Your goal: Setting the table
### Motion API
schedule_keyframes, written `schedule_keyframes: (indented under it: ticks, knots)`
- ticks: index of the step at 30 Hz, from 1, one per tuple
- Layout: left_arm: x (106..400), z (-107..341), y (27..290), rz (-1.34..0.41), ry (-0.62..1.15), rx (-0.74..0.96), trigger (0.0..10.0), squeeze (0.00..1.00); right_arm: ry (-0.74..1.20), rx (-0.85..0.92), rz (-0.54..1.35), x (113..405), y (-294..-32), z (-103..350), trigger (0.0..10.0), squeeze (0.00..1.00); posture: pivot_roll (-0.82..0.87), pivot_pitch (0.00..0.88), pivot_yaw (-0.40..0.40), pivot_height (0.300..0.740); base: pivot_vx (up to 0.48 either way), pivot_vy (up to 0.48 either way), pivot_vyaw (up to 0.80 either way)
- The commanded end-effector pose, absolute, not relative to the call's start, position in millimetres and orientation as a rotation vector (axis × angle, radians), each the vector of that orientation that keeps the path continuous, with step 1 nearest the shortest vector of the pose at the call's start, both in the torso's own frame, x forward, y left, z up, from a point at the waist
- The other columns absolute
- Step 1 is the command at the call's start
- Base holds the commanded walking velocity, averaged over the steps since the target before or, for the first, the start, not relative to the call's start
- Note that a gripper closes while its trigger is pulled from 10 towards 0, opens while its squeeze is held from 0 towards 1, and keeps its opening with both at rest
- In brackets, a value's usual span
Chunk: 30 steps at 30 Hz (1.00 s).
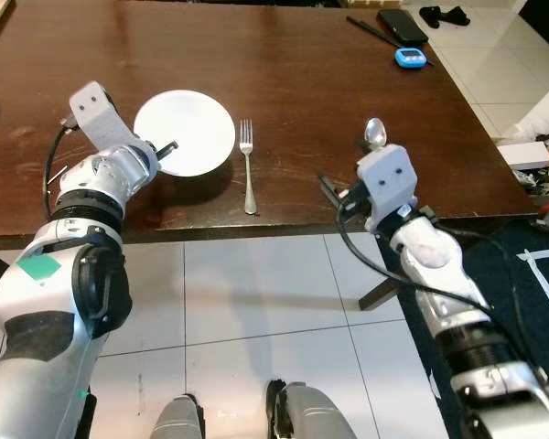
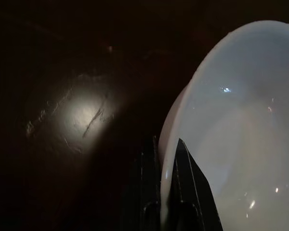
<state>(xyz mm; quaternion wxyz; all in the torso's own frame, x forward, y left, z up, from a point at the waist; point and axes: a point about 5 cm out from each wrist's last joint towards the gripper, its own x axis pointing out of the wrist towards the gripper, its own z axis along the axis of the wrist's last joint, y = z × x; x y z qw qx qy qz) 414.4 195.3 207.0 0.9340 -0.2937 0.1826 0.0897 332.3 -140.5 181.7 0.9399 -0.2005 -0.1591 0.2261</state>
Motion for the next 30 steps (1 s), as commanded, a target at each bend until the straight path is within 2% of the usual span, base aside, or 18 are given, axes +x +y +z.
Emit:
schedule_keyframes:
  ticks: [1, 30]
  knots:
    - [414.8, 205.5, 191.7, 0.19, 0.385, -0.635, 10.0, 0.0, -0.31, -0.388, 0.473, 327.3, -139.1, 180.0, 10.0, 0.0, 0.0, 0.135, -0.007, 0.74, 0.0, 0.0, 0.0]
    - [415.0, 204.0, 193.0, 0.261, 0.391, -0.648, 10.0, 0.0, -0.247, -0.361, 0.485, 305.2, -129.1, 182.3, 10.0, 0.0, -0.02, 0.135, 0.02, 0.74, 0.0, 0.0, 0.0]
